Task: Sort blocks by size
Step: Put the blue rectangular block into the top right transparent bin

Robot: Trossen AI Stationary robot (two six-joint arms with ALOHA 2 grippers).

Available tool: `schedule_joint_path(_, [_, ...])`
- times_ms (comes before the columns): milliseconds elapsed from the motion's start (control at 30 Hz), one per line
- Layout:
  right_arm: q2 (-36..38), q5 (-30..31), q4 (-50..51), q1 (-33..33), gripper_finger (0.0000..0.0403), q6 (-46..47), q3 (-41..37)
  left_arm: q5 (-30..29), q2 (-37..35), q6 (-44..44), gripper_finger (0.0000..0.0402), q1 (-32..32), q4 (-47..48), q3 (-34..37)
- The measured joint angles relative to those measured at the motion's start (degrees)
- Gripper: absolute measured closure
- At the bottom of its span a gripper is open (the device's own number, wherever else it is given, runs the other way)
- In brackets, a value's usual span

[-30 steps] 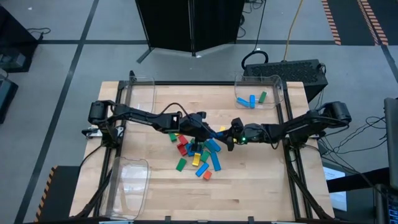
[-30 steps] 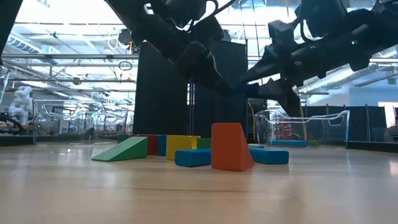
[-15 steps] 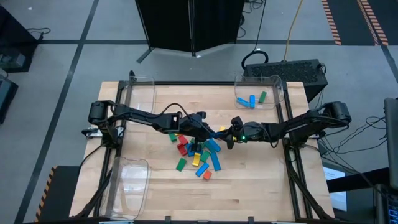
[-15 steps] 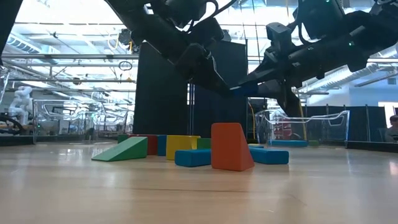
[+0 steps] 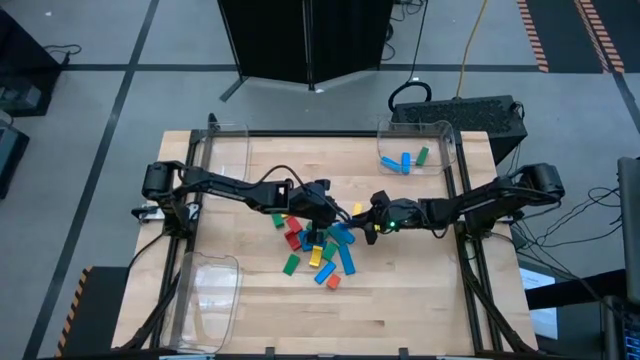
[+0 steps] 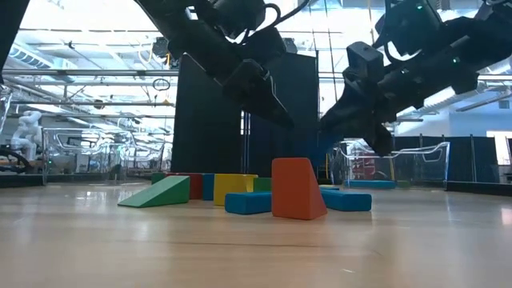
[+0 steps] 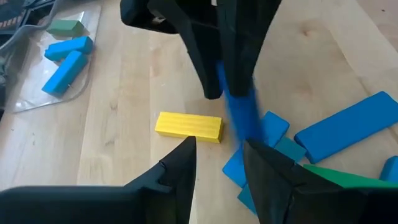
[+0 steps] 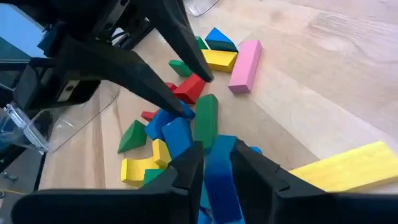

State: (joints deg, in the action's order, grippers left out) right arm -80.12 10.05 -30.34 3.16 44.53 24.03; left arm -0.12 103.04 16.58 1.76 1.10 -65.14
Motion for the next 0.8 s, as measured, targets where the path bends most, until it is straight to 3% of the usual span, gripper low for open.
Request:
schedule_joint_path(333, [4.4, 0.3, 8.2, -1.5, 0.0355, -1.0, 0.0, 0.0, 0.0, -1.3, 0.0267, 0.0, 1.0, 0.0])
schedule_joint_path(533, [5.9, 0.2, 16.6, -1.6, 0.0339, -4.3, 0.0, -0.1, 0.0, -1.2, 0.0267, 0.0, 1.5, 0.0])
schedule_joint_path(800, [6.2, 0.1, 17.5, -1.6, 0.0324, -3.2, 0.0, 1.1, 2.7, 5.0, 0.0267, -1.6, -0.8, 0.0])
